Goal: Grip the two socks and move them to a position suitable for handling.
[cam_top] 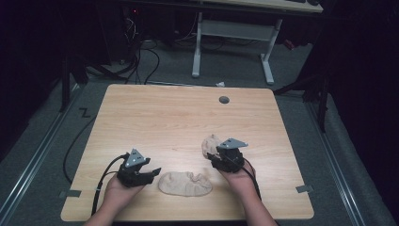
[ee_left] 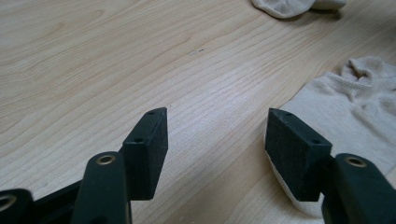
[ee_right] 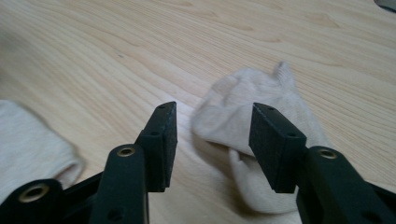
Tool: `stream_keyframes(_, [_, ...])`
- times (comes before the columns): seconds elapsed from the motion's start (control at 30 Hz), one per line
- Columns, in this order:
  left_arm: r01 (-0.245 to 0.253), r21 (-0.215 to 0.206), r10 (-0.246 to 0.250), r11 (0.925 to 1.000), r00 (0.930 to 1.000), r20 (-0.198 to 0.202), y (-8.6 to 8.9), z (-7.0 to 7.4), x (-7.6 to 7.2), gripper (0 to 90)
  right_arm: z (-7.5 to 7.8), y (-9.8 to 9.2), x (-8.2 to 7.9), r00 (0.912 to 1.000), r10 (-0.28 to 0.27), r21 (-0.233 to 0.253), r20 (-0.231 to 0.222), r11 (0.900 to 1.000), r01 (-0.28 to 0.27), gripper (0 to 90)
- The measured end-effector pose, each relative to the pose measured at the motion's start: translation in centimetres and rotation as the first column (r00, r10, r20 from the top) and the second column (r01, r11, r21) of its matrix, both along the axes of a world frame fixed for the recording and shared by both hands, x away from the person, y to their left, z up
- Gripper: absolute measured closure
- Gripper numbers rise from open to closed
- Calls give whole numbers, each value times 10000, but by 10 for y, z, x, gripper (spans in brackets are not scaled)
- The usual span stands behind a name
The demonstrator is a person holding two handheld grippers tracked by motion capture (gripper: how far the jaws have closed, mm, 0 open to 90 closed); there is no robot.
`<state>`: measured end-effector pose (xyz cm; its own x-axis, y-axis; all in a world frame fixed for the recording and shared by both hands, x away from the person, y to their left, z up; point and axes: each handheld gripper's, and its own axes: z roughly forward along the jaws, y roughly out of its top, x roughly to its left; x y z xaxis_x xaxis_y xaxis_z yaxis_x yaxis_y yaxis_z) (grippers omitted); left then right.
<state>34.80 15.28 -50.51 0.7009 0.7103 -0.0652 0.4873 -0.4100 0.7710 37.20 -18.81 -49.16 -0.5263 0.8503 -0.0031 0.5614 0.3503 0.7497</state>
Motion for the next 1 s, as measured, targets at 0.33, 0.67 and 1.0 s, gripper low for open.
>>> stream_keyframes(0.33, [-94,-246,96,9997,9999,67,6,3,-2,397,-5,11,26,9999,-18,-465,-149,9989,11,510])
stream_keyframes(0.67, [46,115,-50,9999,9993,373,3,4,-10,398,-27,19,35,9973,130,-1380,-722,9902,-229,605])
stream_keyframes(1.0, [-51,189,41,9998,9987,506,2,6,-8,398,-14,16,16,9996,215,-1090,-209,9938,-236,813])
